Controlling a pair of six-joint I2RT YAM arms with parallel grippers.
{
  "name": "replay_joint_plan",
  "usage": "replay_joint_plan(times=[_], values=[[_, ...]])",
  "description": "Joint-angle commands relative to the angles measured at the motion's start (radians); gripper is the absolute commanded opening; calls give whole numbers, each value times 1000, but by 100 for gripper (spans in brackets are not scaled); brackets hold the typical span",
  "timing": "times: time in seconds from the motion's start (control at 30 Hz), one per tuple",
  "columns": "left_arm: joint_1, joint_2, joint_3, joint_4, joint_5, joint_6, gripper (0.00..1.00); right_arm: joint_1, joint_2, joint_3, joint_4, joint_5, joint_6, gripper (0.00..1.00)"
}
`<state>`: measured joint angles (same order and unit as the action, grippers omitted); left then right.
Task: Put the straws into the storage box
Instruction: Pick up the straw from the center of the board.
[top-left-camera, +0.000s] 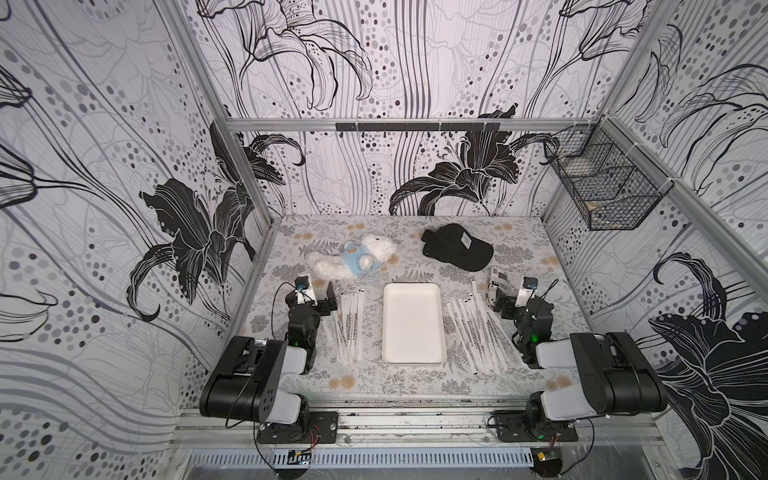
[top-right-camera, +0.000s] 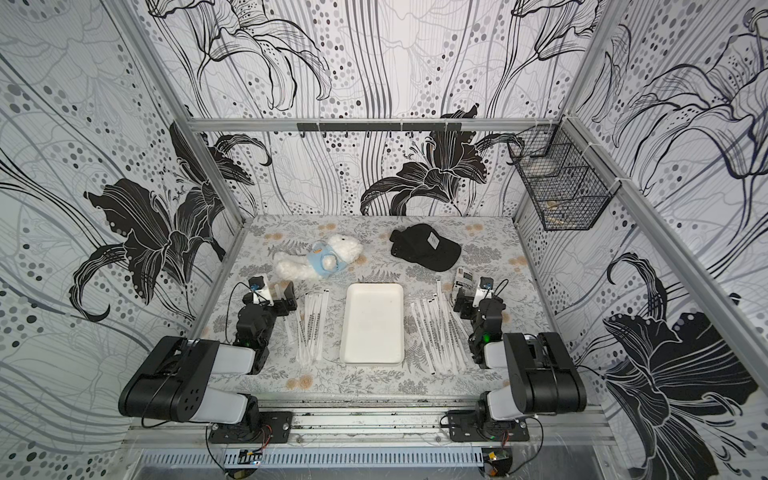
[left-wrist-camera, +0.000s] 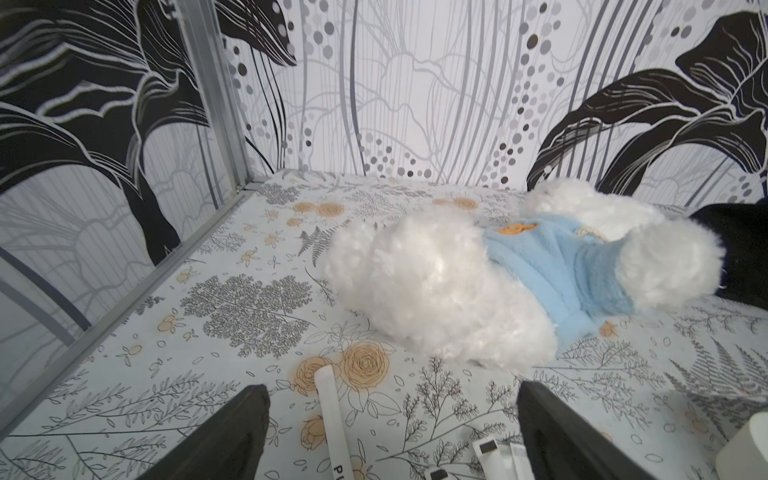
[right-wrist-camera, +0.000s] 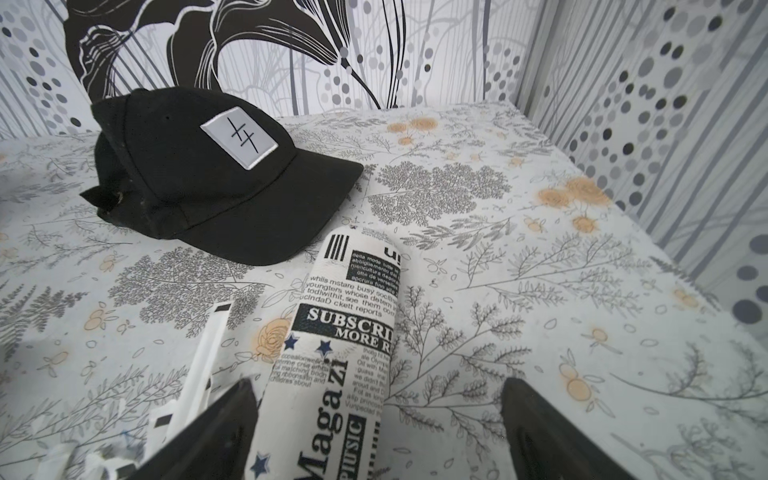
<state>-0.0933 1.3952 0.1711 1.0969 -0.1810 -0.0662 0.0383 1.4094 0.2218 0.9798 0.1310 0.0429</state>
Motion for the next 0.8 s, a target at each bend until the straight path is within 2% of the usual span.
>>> replay_joint_plan(times=[0.0, 0.1, 0.2, 0.27, 0.3, 0.33, 0.4, 0.47, 0.6, 0.77], values=[[-66, -212, -16, 2, -198, -3, 98, 51, -195, 105, -247, 183, -11, 96], [-129, -395, 20, -212, -348, -99, 98, 101, -291, 261, -664, 341, 214, 96], [-182, -532, 115, -499, -467, -212, 98, 115, -330, 407, -972, 264, 294, 96], [-186, -577, 192, -665, -485, -289, 98, 106, -330, 442, -1090, 222, 496, 96], [-186, -589, 237, -747, -467, -325, 98, 58, -334, 447, -1089, 34, 449, 97], [-186, -594, 274, -818, -436, -348, 98, 30, -338, 454, -1105, -45, 447, 96], [-186, -593, 365, -1001, -368, -462, 98, 34, -366, 476, -1170, -84, 464, 87], [-179, -583, 426, -1109, -301, -529, 98, 52, -378, 511, -1264, -67, 480, 85], [-170, -562, 505, -1202, -144, -471, 99, 161, -354, 618, -1462, -19, 481, 80], [-175, -515, 590, -1324, -50, -471, 84, 353, -337, 606, -1531, 3, 585, 65]])
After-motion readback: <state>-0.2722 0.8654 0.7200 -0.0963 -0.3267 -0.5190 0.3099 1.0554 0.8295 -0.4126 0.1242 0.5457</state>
